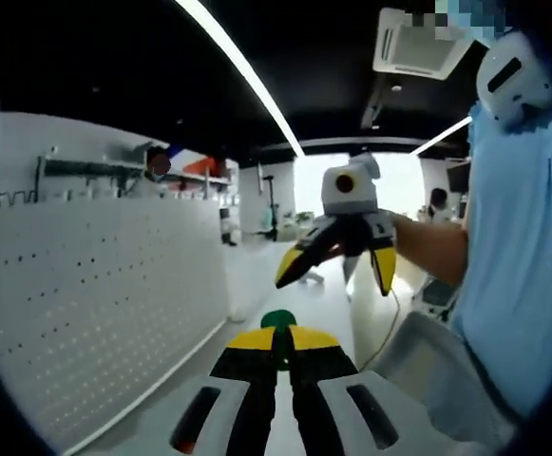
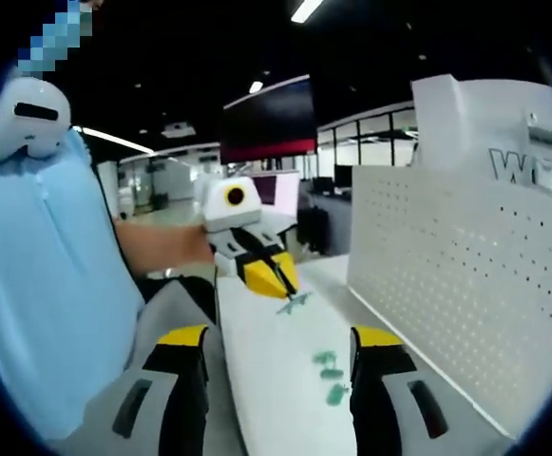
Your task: Insert the hook assembly into the mounting plate slot until the hook locks in place.
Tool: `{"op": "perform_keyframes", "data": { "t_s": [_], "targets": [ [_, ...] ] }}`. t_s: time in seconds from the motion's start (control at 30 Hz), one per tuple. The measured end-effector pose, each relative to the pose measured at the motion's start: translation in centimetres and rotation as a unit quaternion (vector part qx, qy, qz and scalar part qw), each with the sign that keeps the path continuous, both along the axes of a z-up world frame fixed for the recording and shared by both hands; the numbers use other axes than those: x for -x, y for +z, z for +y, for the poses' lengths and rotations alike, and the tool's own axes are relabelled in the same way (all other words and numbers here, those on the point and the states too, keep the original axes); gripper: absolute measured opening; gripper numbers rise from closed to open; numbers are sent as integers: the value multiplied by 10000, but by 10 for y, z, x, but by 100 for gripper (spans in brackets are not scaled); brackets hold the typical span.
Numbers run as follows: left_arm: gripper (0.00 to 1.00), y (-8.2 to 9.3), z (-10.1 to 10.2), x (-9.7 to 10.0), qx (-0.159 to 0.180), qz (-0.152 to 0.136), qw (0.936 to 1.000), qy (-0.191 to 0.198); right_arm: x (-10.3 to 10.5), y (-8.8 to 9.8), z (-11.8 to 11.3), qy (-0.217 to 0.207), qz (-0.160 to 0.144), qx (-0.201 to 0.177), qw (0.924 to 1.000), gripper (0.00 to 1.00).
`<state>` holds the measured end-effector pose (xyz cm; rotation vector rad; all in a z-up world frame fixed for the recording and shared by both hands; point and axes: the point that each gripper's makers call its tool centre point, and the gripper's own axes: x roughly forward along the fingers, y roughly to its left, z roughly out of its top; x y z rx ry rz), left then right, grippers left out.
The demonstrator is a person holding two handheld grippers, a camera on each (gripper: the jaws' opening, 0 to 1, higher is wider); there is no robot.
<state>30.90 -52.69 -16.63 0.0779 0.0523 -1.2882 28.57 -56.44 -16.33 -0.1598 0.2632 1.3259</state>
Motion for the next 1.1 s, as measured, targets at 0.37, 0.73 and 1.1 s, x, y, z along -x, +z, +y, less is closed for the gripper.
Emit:
{"op": "perform_keyframes", "data": {
  "t_s": [0.37, 0.73, 1.1],
  "targets": [
    [3, 14, -8, 16, 294, -17, 9991, -313, 6, 8, 13, 218, -24, -194, 9996, 52],
    [3, 24, -17, 27, 401, -68, 9974, -590, 10, 11, 20, 422, -23, -352, 9985, 42],
    [3, 33, -23, 34, 588, -91, 9953, -758, 11, 14, 25, 556, -123, -583, 9967, 30]
  ]
}}
